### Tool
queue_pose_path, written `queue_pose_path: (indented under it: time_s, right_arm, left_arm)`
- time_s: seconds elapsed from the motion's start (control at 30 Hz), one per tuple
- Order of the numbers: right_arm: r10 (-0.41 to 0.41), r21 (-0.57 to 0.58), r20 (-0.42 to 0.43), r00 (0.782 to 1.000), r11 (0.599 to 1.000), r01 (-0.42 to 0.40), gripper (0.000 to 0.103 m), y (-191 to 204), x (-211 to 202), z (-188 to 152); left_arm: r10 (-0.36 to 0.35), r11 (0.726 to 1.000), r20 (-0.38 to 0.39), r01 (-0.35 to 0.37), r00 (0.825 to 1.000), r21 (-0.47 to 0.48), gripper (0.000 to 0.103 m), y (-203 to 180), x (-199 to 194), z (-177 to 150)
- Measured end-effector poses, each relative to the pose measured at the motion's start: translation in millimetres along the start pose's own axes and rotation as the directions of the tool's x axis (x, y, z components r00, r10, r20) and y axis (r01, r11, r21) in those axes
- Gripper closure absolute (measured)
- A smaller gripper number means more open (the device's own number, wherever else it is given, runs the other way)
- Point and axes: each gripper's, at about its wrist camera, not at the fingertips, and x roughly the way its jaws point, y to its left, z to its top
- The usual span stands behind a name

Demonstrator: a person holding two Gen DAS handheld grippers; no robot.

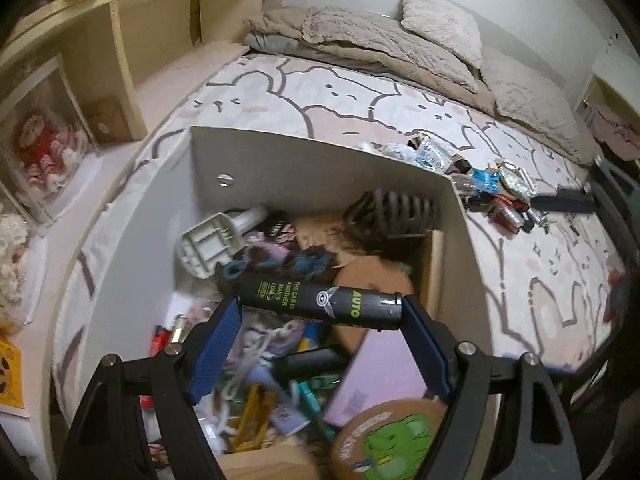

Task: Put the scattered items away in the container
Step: 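Open the left gripper to drop the AUTO lighter into the white box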

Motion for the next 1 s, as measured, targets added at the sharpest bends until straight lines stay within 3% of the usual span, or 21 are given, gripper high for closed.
queue_pose_path:
  time_s: [0.2,0.4,0.6,0.67,0.7,1.0]
  right_arm:
    - [0.021,0.054,0.063,0.998,0.998,-0.024,0.000,-1,-27,-23]
    - [0.022,0.073,0.083,0.996,0.997,-0.028,0.000,-1,-41,-41]
    - [0.038,0.072,0.093,0.995,0.996,-0.045,0.000,2,-46,-49]
    - [0.045,0.076,0.098,0.994,0.996,-0.052,0.000,2,-47,-50]
    - [0.047,0.077,0.100,0.994,0.996,-0.055,0.000,2,-47,-51]
    - [0.055,0.101,0.126,0.991,0.993,-0.067,0.000,3,-52,-53]
  left_arm:
    - [-0.007,1.000,-0.025,0.007,1.000,0.003,0.023,-13,15,11]
    - [-0.062,0.996,-0.059,0.058,0.996,-0.062,0.023,-17,29,17]
    - [-0.044,0.999,-0.092,0.042,0.995,-0.023,0.022,-31,37,12]
    - [-0.016,1.000,-0.072,0.014,0.997,-0.024,0.004,-30,35,11]
    - [-0.001,1.000,-0.059,0.000,0.998,-0.026,0.000,-29,33,11]
    - [0.012,0.998,-0.032,-0.014,0.999,-0.059,0.000,-19,21,11]
